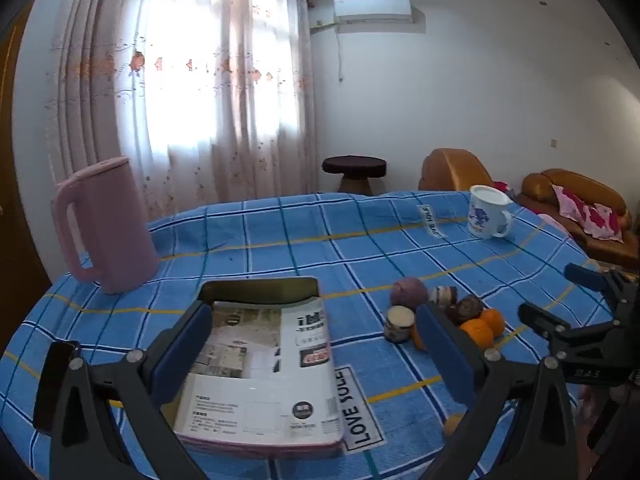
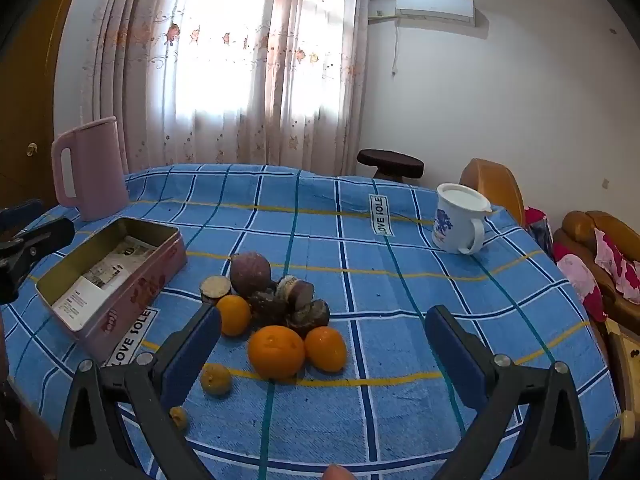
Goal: Organize fruits
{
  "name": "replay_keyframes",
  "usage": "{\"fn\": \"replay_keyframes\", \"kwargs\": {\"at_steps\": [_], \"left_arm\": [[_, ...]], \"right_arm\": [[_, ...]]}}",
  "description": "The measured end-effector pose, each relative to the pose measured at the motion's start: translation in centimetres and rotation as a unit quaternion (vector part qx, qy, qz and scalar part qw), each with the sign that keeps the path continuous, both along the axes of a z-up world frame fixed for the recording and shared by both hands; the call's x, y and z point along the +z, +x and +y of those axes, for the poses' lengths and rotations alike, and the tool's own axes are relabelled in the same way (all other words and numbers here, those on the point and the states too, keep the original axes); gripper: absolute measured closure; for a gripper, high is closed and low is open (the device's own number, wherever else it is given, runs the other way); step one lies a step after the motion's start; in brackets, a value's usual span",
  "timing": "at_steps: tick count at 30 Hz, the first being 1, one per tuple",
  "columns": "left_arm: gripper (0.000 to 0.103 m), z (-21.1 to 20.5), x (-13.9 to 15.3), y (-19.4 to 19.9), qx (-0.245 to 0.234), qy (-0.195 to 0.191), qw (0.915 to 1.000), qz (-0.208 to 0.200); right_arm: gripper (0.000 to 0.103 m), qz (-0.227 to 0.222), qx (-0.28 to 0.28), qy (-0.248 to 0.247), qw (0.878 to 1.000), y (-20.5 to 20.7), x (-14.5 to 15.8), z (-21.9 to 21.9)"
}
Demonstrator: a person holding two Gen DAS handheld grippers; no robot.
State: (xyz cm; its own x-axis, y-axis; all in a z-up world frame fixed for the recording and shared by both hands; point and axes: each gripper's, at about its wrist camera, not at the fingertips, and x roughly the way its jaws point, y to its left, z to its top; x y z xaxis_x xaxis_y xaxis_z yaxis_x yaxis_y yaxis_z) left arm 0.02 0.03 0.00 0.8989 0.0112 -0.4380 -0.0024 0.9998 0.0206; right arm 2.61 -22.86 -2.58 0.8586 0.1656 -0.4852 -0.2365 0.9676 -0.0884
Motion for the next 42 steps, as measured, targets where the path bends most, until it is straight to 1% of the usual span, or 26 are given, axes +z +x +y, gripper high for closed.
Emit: {"fn": "replay_keyframes", "kwargs": {"at_steps": [1,4,6,7,8,14,15,17,18,21,23,42], "left_arm": [[0.0,0.1,0.0,0.0,0.005,0.002,1.0,-0.001],[0.0,0.3,0.0,0.0,0.02,0.006,0.9998,-0.005],[0.0,-1.2,-0.3,0.0,0.035,0.008,0.9993,-0.007],[0.0,-1.2,-0.4,0.0,0.036,0.008,0.9993,-0.007],[0.0,-1.4,-0.9,-0.2,0.009,0.004,0.9999,-0.005],[0.0,-2.9,-1.2,-1.3,0.022,0.011,0.9997,-0.006],[0.0,-3.0,-0.9,-0.7,0.011,0.005,0.9999,0.003],[0.0,-3.6,-1.0,-0.9,0.014,0.006,0.9999,0.003],[0.0,-3.1,-1.1,-0.5,0.008,0.002,0.9999,0.007],[0.0,-3.5,-1.1,-0.5,0.006,0.001,1.0,0.006],[0.0,-2.1,-1.1,-0.4,-0.009,-0.008,0.9999,0.007],[0.0,-3.0,-1.2,-0.4,-0.022,-0.01,0.9997,0.009]], "right_arm": [[0.001,0.004,-0.002,0.006,1.0,0.1,-0.2,-0.5],[0.001,0.013,-0.006,-0.001,1.0,0.3,-0.8,-0.3],[0.001,0.015,-0.004,-0.003,1.0,0.5,-1.2,-0.5],[0.001,0.015,-0.005,-0.006,1.0,0.5,-1.3,-0.3],[0.001,0.017,-0.005,-0.01,1.0,0.5,-1.2,-0.3],[0.001,0.02,-0.006,-0.008,1.0,0.6,-1.5,-0.4],[0.001,0.021,-0.007,-0.008,1.0,0.6,-1.6,-0.5],[0.001,0.022,-0.007,-0.007,1.0,0.6,-1.7,-0.5],[0.001,0.022,-0.007,-0.008,1.0,0.6,-1.7,-0.5],[0.001,0.023,-0.008,-0.007,1.0,0.6,-1.8,-0.7],[0.001,0.024,-0.008,-0.006,1.0,0.6,-1.9,-0.8],[0.001,0.032,-0.008,-0.007,0.999,0.7,-2.6,-1.2]]}}
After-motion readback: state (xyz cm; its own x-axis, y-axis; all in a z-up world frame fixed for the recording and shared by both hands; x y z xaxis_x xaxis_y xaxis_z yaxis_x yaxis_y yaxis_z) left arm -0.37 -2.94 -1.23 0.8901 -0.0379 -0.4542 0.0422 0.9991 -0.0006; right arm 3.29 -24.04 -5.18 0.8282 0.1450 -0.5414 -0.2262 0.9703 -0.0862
